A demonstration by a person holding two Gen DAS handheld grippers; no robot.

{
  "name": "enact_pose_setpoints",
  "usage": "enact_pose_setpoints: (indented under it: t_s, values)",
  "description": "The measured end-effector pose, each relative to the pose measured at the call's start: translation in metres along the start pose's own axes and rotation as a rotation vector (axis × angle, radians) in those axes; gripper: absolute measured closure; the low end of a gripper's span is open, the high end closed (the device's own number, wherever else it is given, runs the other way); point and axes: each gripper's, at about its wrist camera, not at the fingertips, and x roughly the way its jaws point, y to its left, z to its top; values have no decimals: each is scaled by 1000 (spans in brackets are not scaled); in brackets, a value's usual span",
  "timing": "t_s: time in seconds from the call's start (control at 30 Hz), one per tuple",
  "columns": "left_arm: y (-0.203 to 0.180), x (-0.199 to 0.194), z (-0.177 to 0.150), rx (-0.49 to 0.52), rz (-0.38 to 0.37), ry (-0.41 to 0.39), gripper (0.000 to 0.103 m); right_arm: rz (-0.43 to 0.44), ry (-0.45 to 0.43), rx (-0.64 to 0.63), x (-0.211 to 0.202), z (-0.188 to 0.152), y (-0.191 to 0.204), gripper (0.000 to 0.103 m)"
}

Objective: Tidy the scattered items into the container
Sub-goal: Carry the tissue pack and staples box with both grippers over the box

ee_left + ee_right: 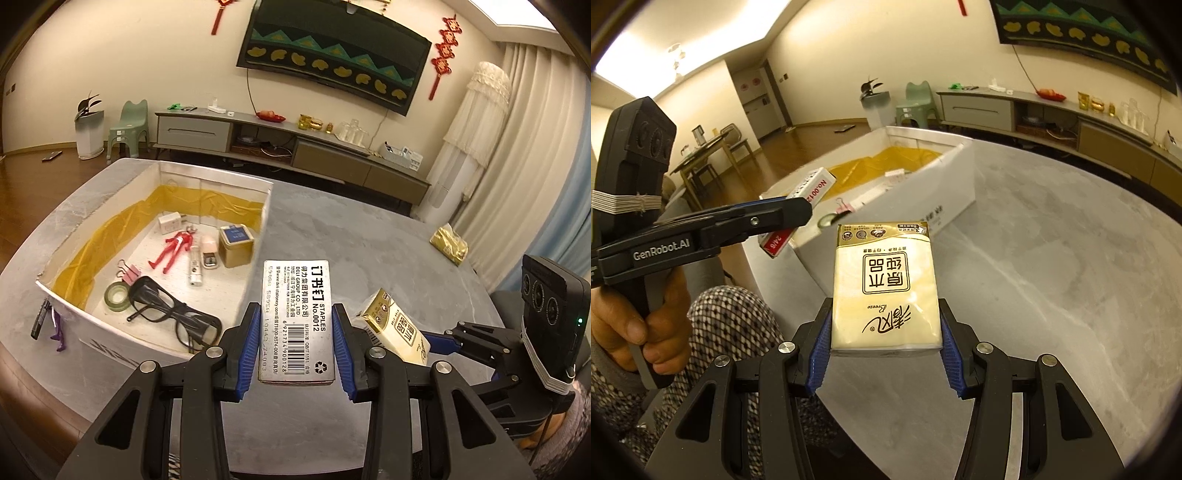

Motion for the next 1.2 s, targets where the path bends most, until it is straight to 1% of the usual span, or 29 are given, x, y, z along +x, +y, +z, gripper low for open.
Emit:
enact_pose_setpoints:
  t_s: [0.27, 0.6, 0.93, 1.2]
  values:
    - [32, -11, 16, -29, 16, -36, 64, 6, 1, -44, 9, 23, 21, 49]
    - [69, -16, 35, -50, 35, -66, 64, 5, 5, -82, 23, 48, 41, 49]
    - [103, -7, 54, -45, 69, -45, 64, 2, 4, -116, 36, 76, 57, 49]
    - [119, -5, 65, -21, 92, -44, 64, -2, 13, -131, 47, 94, 62, 49]
